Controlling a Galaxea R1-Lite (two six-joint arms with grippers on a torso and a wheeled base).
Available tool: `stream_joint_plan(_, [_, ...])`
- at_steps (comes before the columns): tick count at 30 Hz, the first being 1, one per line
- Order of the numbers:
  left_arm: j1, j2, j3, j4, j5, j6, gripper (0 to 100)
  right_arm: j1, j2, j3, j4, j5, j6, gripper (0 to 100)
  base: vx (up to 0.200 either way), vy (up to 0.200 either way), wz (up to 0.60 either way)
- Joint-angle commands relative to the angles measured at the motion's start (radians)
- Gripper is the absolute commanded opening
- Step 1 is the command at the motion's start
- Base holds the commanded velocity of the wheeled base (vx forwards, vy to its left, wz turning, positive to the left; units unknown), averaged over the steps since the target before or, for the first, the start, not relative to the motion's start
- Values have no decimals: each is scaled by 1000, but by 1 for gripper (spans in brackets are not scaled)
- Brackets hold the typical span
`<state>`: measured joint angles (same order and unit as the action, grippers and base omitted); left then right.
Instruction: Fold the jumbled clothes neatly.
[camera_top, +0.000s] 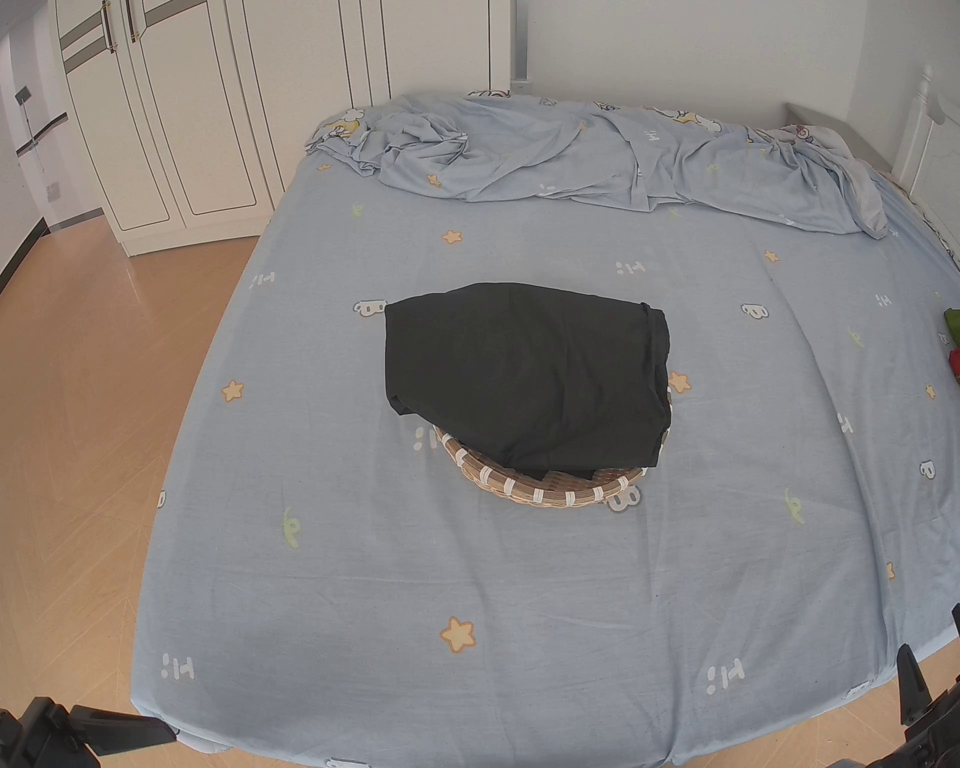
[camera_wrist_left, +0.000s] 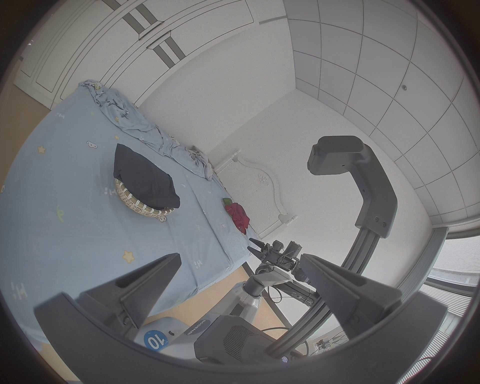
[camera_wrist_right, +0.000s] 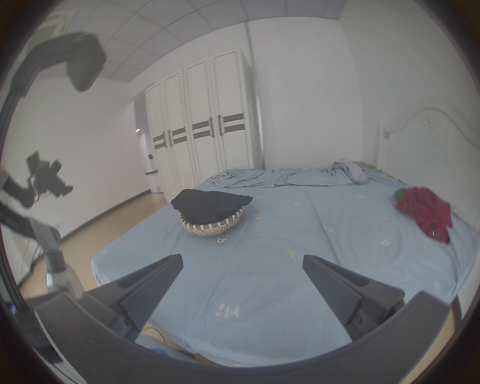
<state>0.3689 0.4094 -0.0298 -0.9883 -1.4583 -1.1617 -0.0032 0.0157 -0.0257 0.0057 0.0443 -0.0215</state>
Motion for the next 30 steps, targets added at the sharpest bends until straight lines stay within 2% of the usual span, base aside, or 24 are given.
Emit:
stream_joint_plan(1, [-1, -12, -2, 8, 3, 2, 100, 0, -16, -3, 7, 57, -3, 100, 0, 0, 0])
stream_joint_plan(3, [-1, -15, -2, 13, 3, 0, 100, 0, -16, -2, 7, 66, 29, 100, 0, 0, 0])
stream_joint_plan(6, [1, -14, -4, 13, 3, -1, 100, 0, -16, 0, 2, 46, 48, 100, 0, 0, 0])
stream_joint_plan(8, [-2, -17, -2, 13, 3, -1, 100, 0, -16, 1, -7, 46, 25, 100, 0, 0, 0])
stream_joint_plan(9, [-1, -18, -4, 13, 3, -1, 100, 0, -16, 3, -7, 34, -20, 100, 0, 0, 0])
stream_joint_plan(11, [-1, -21, -2, 13, 3, -1, 100, 0, -14, 1, -4, 3, 26, 100, 0, 0, 0])
stream_joint_plan(13, [1, -21, -2, 14, 3, -1, 100, 0, -16, -2, -3, 2, 43, 100, 0, 0, 0])
stream_joint_plan(16, [-1, -30, 1, 14, 3, -3, 100, 0, -16, 6, -15, 80, -83, 100, 0, 0, 0])
stream_joint_plan(17, [-1, -34, 1, 14, 3, -4, 100, 0, -16, 4, -6, 86, -90, 100, 0, 0, 0])
stream_joint_plan(19, [-1, -44, 7, 20, 3, 0, 100, -4, 1, 12, -3, 40, -25, 100, 0, 0, 0])
stream_joint_plan(20, [-2, -49, 7, 23, 1, 2, 100, -12, 33, 21, -3, -20, 18, 100, 0, 0, 0])
stream_joint_plan(21, [-5, -49, 4, 25, 1, 5, 100, -17, 41, 24, -6, -46, 38, 100, 0, 0, 0])
stream_joint_plan(30, [-50, -66, -5, 25, 3, -1, 100, 0, -14, 26, -9, -50, 40, 100, 0, 0, 0])
